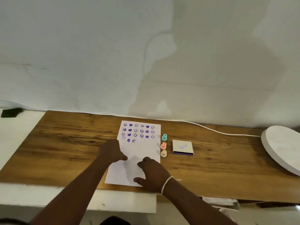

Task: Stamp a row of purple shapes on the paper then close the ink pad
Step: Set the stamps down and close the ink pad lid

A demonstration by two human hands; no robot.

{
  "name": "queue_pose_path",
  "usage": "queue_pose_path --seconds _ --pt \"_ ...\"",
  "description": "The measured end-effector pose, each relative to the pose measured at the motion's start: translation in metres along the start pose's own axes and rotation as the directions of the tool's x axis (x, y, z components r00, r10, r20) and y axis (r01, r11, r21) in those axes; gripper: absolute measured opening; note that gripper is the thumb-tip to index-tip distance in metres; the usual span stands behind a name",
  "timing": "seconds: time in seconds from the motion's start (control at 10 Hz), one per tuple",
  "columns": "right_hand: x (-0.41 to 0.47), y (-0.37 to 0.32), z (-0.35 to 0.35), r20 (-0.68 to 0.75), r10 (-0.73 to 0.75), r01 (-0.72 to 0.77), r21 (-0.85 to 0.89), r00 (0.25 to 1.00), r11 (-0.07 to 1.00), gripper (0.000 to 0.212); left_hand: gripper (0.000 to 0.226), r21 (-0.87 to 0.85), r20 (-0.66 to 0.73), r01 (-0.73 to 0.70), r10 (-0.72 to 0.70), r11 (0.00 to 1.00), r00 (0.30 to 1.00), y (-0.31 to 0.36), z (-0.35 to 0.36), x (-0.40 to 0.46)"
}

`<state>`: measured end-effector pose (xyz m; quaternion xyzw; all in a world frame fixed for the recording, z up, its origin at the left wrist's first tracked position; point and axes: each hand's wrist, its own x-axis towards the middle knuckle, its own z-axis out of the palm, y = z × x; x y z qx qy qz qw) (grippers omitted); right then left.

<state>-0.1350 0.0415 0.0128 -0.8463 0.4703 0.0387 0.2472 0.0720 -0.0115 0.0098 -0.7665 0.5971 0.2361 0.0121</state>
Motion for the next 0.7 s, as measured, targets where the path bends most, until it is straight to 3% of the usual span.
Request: queue_pose_path --seconds 0.1,0.3,0.6,0.7 --pt "0.009 0.007 -0.001 0.087 0.067 -0.058 -0.097 0.994 0.994 0.065 0.069 0.074 -0.009 -0.019 0.020 0.997 1.000 0.003 0.005 -0.006" --pt "0.017 0.016 -0.006 0.129 0.099 -0.079 -0.156 0.987 0.985 0.065 0.068 0.026 -0.050 -0.016 0.017 1.000 0.999 0.010 0.011 -0.013" --pt "0.017 0.010 -0.011 0.088 0.117 -0.107 -0.113 0.989 0.988 0.065 0.068 -0.021 -0.049 -0.052 0.051 0.998 0.998 0.008 0.010 -0.016" --pt "0.010 0.009 -0.023 -0.041 0.115 -0.115 0.009 0.992 0.993 0.064 0.068 -0.112 -0.120 -0.100 0.087 0.989 0.989 0.013 -0.004 -0.012"
